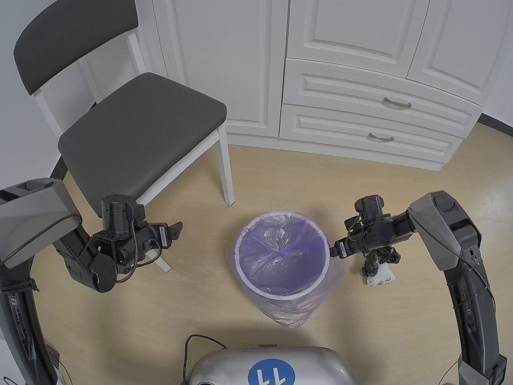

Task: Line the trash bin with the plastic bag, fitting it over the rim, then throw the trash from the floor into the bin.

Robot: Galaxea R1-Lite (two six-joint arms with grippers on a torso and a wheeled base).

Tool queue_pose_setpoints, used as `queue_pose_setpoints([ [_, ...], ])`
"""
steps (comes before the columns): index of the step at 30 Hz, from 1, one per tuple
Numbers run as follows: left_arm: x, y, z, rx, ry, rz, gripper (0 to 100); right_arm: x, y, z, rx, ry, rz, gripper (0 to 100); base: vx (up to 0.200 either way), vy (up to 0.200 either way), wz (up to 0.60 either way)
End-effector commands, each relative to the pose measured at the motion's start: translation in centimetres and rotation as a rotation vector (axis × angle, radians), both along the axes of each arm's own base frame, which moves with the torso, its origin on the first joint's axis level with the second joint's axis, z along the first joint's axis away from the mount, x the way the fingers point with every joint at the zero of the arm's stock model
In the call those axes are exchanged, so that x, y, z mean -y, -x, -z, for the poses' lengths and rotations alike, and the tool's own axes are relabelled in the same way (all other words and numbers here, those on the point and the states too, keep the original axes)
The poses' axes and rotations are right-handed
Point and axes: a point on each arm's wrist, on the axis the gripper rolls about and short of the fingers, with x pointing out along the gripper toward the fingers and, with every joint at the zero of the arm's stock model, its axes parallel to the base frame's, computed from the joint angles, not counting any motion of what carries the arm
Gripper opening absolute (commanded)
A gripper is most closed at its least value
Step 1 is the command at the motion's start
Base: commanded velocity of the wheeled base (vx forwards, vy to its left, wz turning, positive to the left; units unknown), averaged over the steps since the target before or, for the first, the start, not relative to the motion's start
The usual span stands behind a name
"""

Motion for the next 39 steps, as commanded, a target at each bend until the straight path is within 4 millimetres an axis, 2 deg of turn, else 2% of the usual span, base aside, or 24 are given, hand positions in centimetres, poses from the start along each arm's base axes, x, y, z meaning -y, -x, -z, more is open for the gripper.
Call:
queue_pose_setpoints([
  [1, 0.0, 0.0, 0.2, 0.007, 0.006, 0.002, 100, 0.9, -0.9, 4.4, -0.064, 0.016, 0.047, 100, 0.0, 0.0, 0.0],
  [10, 1.1, 0.6, -0.1, 0.041, 0.014, 0.031, 100, 0.4, -1.4, 5.6, -0.075, -0.009, 0.046, 100, 0.0, 0.0, 0.0],
  [17, 2.4, 2.3, -0.1, 0.047, 0.006, 0.061, 100, 0.6, -1.2, 4.6, -0.075, -0.029, 0.06, 100, 0.0, 0.0, 0.0],
  [18, 3.1, 3.6, -0.5, 0.048, 0.0, 0.079, 100, 0.9, -0.4, 2.2, -0.083, -0.057, 0.03, 100, 0.0, 0.0, 0.0],
  [22, 4.0, 6.0, -1.9, 0.049, 0.001, 0.128, 100, 1.6, 1.6, -2.3, -0.064, -0.103, -0.032, 100, 0.0, 0.0, 0.0],
  [26, 4.6, 7.2, -2.9, 0.04, -0.001, 0.159, 100, 2.6, 3.5, -7.3, 0.021, -0.112, -0.02, 100, 0.0, 0.0, 0.0],
  [27, 4.6, 7.3, -3.0, 0.039, -0.002, 0.161, 100, 2.8, 3.7, -7.7, 0.029, -0.112, -0.018, 100, 0.0, 0.0, 0.0],
  [30, 4.8, 8.0, -3.8, 0.019, -0.005, 0.175, 100, 4.2, 8.2, -11.1, 0.097, -0.083, -0.043, 100, 0.0, 0.0, 0.0],
  [34, 5.2, 9.1, -4.3, 0.014, -0.006, 0.201, 100, 5.1, 13.7, -13.7, 0.23, -0.034, -0.077, 100, 0.0, 0.0, 0.0],
  [35, 5.3, 9.1, -4.3, 0.014, -0.006, 0.202, 100, 5.2, 13.9, -13.7, 0.233, -0.034, -0.077, 100, 0.0, 0.0, 0.0],
  [37, 5.4, 9.7, -4.5, 0.018, -0.004, 0.215, 100, 5.6, 16.6, -15.0, 0.29, -0.019, -0.043, 100, 0.0, 0.0, 0.0],
  [39, 5.6, 9.9, -4.5, 0.016, -0.005, 0.222, 100, 5.9, 17.6, -15.7, 0.312, -0.006, -0.013, 100, 0.0, 0.0, 0.0],
])
